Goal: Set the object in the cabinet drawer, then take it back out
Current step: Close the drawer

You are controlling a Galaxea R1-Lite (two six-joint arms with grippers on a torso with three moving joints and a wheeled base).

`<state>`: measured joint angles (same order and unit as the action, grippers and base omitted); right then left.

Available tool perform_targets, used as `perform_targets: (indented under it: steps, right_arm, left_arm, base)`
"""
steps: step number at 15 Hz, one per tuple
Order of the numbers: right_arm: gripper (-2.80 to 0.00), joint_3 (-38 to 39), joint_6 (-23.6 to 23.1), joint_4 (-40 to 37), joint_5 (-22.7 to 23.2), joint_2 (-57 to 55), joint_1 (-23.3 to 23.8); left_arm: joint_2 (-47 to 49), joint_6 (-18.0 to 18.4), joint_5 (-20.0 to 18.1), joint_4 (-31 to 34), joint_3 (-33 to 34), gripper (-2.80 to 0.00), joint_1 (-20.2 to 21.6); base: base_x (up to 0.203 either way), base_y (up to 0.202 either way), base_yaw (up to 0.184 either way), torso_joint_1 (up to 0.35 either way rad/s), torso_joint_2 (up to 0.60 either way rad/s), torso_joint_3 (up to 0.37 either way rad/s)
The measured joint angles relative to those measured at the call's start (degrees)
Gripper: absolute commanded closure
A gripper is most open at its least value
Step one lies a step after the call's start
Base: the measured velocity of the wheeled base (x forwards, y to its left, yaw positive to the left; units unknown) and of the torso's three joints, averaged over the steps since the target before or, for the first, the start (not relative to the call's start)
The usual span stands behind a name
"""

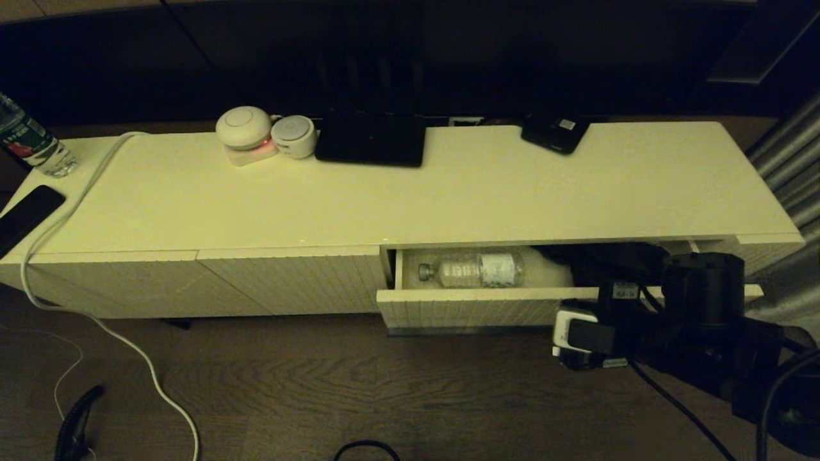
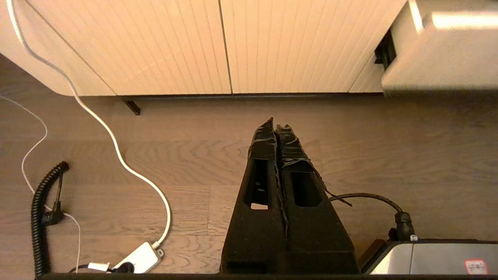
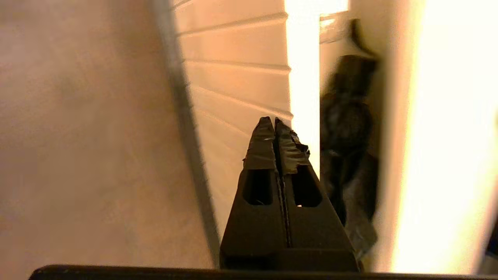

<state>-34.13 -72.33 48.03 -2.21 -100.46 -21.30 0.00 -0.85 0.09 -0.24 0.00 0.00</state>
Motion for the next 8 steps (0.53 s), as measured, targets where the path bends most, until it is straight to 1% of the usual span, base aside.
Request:
perform_targets:
  steps: [2,6,8]
  right_arm:
    - [0.00,-0.91,0.00,4.42,0.28,-1.92,0.27]
    - [0.00,-1.93,-0.05,8.25,0.12,-5.11,0.83]
    - [0.00,-3.23,-0.11,8.44,0.06,-6.04,1.01]
  left_arm:
    - [0.00,0.00,-0.02,0.00,0.00,0.00,0.00]
    - [0.00,0.00,-0.02,0.02,0.00,0.00,0.00]
    - [0.00,0.01,-0.02,0.03,0.00,0.00,0.00]
  base:
    - [0.000,0.000,0.000,0.000,0.00,0.000]
    - [0.000,0.000,0.000,0.000,0.00,0.000]
    - [0.000,0.000,0.000,0.000,0.00,0.000]
